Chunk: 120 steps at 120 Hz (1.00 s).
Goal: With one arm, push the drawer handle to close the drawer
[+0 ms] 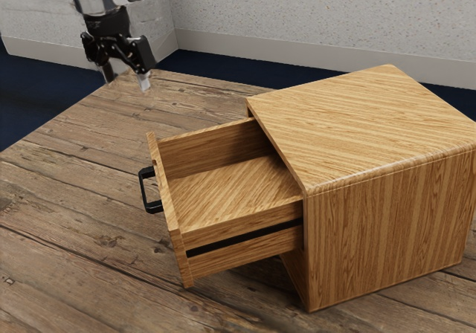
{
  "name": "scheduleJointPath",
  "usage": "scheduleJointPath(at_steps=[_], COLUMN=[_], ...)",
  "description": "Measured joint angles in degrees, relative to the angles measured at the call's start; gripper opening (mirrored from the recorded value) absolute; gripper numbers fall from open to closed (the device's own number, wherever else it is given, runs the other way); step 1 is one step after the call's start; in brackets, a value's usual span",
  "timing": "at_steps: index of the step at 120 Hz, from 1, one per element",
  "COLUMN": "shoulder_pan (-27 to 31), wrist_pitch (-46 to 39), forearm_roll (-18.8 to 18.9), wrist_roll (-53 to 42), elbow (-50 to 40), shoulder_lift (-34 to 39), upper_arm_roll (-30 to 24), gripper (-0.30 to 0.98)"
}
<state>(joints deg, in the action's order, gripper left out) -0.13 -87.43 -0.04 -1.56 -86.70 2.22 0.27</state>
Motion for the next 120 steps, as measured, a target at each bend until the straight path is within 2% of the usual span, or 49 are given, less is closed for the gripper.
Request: scheduleJointPath(at_steps=[30, 49, 70, 85, 96, 105, 120], shoulder_pan=[5.0, 4.8, 4.4, 5.3, 4.8, 5.1, 4.6], wrist_pitch=[3.2, 3.9, 7.1, 9.6, 12.0, 13.0, 7.5], forearm_roll=[0.0, -1.0, -0.4, -0.6, 1.8, 2.2, 3.3], wrist_roll=[-4.1, -6.0, -10.0, -12.8, -14.5, -16.0, -19.9], elbow=[1.1, 1.2, 17.2, 19.1, 19.3, 16.1, -8.0], shoulder_lift=[0.7, 0.4, 0.7, 0.6, 0.5, 1.7, 13.0], upper_arm_roll=[0.1, 0.4, 0.1, -0.6, -1.5, -3.1, -4.2], gripper=[0.69, 0.69, 0.69, 0.69, 0.69, 0.69, 0.69])
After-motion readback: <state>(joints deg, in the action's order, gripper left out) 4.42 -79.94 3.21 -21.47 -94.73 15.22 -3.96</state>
